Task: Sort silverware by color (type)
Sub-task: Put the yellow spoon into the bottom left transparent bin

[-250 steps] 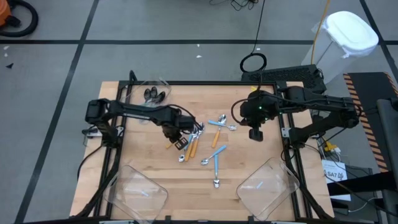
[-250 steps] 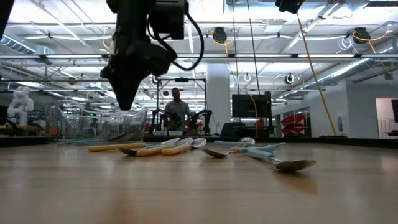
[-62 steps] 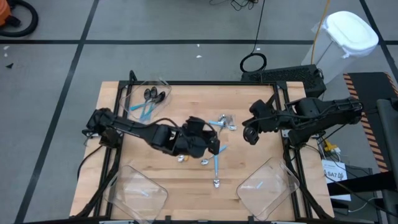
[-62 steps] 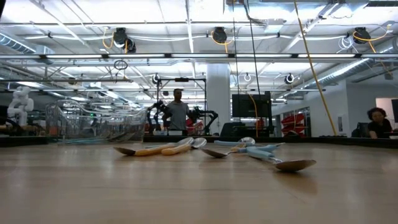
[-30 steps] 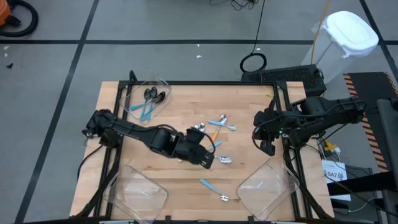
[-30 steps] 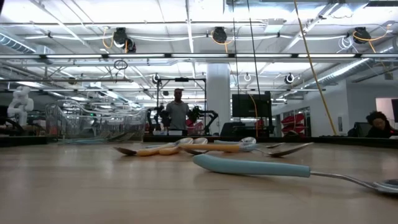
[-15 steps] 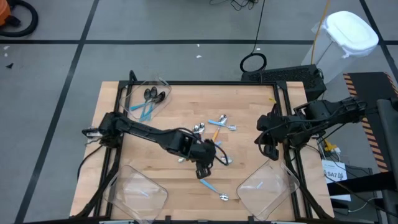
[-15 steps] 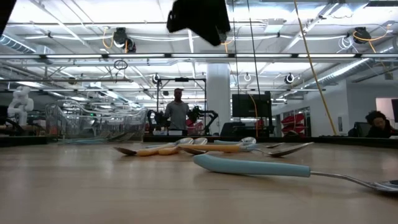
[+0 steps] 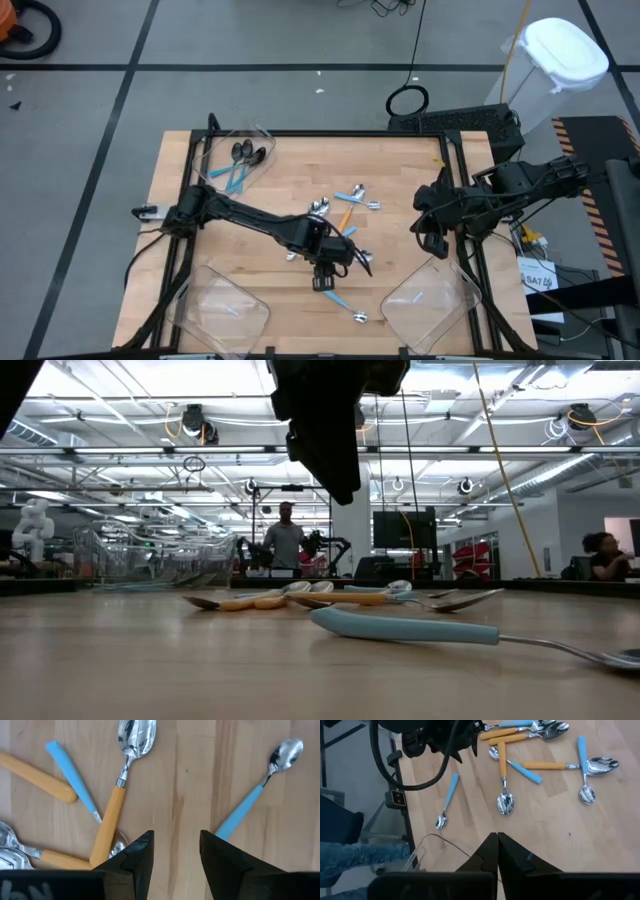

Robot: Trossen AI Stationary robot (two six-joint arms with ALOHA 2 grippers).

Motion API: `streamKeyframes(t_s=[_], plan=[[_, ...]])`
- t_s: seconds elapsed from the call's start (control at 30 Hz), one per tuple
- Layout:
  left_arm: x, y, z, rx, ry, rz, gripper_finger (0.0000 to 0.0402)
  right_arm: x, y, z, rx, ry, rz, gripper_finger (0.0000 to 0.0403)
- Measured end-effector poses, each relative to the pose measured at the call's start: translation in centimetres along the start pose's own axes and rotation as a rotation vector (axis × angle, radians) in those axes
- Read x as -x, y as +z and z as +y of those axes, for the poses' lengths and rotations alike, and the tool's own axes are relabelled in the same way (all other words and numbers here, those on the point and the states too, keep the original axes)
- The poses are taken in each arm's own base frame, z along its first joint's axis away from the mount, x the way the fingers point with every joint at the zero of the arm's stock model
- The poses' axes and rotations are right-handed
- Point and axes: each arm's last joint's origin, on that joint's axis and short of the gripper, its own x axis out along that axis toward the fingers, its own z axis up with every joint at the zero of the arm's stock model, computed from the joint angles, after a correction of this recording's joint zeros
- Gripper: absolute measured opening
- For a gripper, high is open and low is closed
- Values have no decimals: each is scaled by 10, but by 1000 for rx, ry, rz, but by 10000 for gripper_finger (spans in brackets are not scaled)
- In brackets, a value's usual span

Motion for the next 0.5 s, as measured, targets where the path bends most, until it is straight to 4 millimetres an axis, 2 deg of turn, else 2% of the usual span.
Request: streamKeyframes(t_s=[0.13,0.27,0.5], plan=[[0,0,1,-27,2,0,157,0,0,0,27,-5,-4,0],[-9,2,8,-39,15,19,168,0,0,0,45,-7,-5,0],[-7,6,22,-109,25,5,245,0,-3,-3,57,-37,32,0]])
